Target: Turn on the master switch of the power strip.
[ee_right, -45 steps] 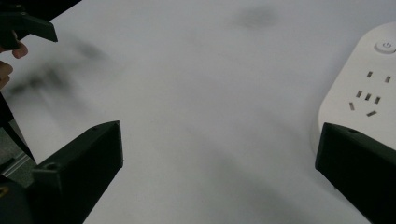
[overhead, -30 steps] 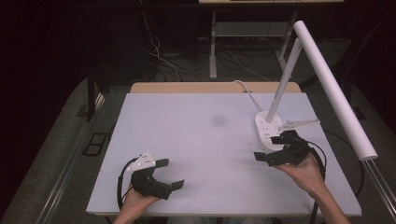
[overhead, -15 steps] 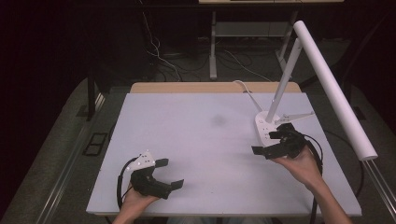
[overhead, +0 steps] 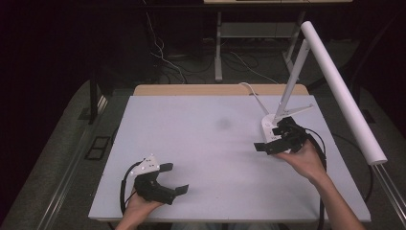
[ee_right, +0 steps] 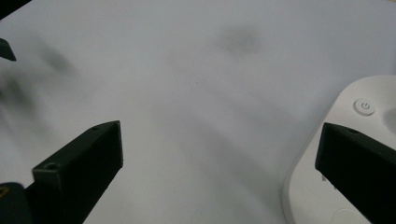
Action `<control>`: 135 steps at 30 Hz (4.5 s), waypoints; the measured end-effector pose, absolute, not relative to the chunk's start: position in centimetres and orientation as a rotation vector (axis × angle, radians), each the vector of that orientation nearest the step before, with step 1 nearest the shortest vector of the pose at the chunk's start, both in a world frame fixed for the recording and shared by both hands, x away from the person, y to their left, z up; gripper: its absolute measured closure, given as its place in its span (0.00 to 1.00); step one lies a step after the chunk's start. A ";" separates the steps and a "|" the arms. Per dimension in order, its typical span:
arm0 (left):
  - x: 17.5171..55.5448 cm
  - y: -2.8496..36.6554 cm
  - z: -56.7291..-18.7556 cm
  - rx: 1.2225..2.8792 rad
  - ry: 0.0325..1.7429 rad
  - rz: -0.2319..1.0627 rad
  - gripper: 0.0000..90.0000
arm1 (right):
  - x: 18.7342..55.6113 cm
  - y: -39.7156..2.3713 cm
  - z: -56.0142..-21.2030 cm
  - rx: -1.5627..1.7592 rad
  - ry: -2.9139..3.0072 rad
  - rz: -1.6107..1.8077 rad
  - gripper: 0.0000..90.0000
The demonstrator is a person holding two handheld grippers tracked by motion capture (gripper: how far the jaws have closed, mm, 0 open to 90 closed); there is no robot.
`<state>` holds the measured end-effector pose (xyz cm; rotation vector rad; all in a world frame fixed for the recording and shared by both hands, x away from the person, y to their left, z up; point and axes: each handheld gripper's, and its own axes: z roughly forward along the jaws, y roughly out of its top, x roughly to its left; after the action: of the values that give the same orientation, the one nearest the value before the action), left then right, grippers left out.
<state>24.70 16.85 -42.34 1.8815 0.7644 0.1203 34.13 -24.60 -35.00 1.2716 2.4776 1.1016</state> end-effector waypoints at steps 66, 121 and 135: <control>24.7 16.6 -42.4 1.936 0.741 0.119 0.00 | 43.2 -21.5 -34.1 1.278 2.402 0.528 0.99; 24.7 16.9 -42.4 1.918 0.744 0.111 0.00 | 45.7 -23.0 -40.1 1.344 2.317 0.349 0.99; 24.7 16.7 -42.5 1.931 0.737 0.117 0.00 | 45.4 -23.5 -40.2 1.370 2.314 0.421 1.00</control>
<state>24.73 16.71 -42.46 1.9307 0.7367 0.1168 45.40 -23.54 -40.20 1.3704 2.3137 0.4209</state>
